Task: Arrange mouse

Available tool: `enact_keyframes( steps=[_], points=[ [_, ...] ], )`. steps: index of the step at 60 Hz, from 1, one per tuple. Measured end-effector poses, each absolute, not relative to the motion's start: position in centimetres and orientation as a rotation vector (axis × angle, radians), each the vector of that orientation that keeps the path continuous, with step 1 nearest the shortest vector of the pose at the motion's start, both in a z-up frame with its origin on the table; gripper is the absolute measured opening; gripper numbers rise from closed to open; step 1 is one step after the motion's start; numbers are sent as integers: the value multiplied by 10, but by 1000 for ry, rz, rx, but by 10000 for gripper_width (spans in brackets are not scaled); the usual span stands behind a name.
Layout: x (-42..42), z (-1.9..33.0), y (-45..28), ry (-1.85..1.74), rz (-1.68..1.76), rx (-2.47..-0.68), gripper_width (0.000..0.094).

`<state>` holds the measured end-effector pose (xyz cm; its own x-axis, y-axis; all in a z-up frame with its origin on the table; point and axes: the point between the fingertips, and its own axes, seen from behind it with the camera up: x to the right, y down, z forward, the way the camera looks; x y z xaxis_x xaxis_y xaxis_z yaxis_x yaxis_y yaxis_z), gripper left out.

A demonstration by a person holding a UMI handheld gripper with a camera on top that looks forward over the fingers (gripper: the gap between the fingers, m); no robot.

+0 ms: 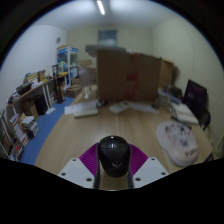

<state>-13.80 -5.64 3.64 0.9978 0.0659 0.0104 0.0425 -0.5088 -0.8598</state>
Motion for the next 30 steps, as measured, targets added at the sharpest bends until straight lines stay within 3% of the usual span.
enact_keyframes(
  steps=[9,15,20,30],
  points=[
    [-78,159,-24,-73,10,-1888,370],
    [9,195,6,-25,-92,-1827,373],
    [77,164,27,33,-131,-1877,370],
    [139,46,32,92,-110,-2096,373]
  ],
)
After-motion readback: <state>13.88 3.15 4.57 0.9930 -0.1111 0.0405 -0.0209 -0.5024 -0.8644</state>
